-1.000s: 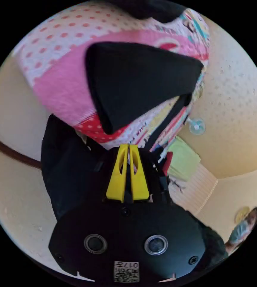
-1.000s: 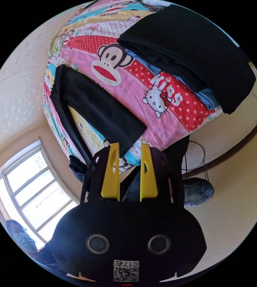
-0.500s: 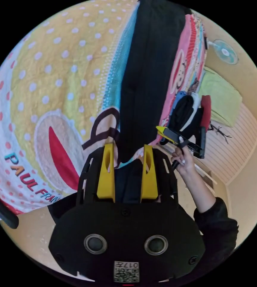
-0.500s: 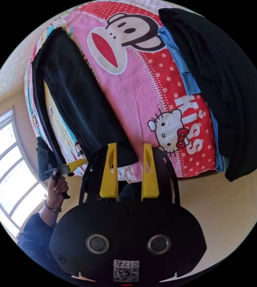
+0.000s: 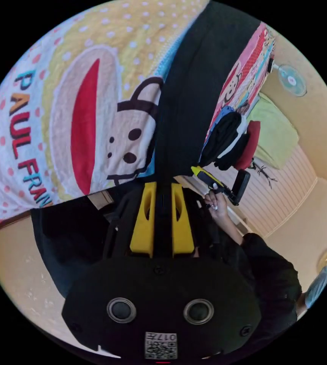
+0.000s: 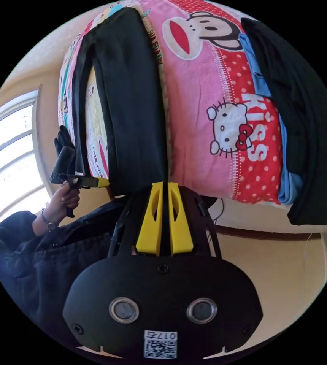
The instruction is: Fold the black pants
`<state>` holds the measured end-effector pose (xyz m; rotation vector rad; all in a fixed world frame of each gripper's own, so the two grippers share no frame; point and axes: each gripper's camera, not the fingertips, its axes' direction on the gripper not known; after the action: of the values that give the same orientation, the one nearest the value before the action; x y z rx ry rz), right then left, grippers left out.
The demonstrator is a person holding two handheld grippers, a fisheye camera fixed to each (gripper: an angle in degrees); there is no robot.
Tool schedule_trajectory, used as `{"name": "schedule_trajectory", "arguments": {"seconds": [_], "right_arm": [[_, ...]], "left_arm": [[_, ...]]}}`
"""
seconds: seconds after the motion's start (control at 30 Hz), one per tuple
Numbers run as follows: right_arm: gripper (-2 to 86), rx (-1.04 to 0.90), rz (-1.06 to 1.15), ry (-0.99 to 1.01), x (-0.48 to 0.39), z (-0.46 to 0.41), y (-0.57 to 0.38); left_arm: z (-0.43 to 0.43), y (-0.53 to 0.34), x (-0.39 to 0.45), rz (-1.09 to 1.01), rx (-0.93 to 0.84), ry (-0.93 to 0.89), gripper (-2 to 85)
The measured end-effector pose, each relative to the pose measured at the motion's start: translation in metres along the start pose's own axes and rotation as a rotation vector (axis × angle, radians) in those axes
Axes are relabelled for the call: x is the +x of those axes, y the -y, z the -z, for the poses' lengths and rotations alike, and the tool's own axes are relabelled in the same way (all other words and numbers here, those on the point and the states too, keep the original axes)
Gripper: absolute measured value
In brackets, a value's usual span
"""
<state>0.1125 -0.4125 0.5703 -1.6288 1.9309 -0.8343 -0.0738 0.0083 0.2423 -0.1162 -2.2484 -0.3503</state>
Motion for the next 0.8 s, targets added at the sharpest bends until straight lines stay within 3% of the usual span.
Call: {"name": "schedule_trajectory", "arguments": {"seconds": [0.13,0.27,0.33,0.4,0.53,0.57,0.63,0.7,0.8], "right_arm": [[2.8,-0.026,0.240,-0.041,-0.057,0.022,0.007],[2.8,-0.077,0.514,-0.011,-0.127,0.030,0.018],[2.8,-0.105,0.609,0.021,-0.152,0.031,0.023],[3.0,-0.155,0.674,0.052,-0.167,0.033,0.032],[4.1,-0.473,0.877,0.054,-0.154,0.038,0.063],[4.8,-0.603,0.887,0.025,-0.140,0.043,0.086],[6.8,-0.645,0.820,-0.111,-0.117,0.060,0.140],[10.3,-0.577,0.714,-0.169,-0.103,0.088,0.213],[13.4,-0.257,0.479,-0.001,-0.093,0.145,0.356]], "left_arm": [[0.024,-0.007,0.046,-0.125,0.086,0.053,15.0],[0.008,0.014,0.097,-0.241,-0.042,0.124,20.8],[-0.009,0.023,0.102,-0.235,-0.132,0.157,18.0],[-0.016,0.025,0.096,-0.178,-0.131,0.219,5.1],[-0.009,0.016,0.082,-0.158,-0.069,0.173,3.3],[-0.005,0.014,0.076,-0.152,-0.053,0.126,3.1],[-0.002,0.013,0.064,-0.137,-0.040,0.055,2.9],[0.002,0.012,0.048,-0.105,-0.015,-0.023,2.5],[0.006,0.009,0.039,-0.119,0.009,-0.093,1.9]]}}
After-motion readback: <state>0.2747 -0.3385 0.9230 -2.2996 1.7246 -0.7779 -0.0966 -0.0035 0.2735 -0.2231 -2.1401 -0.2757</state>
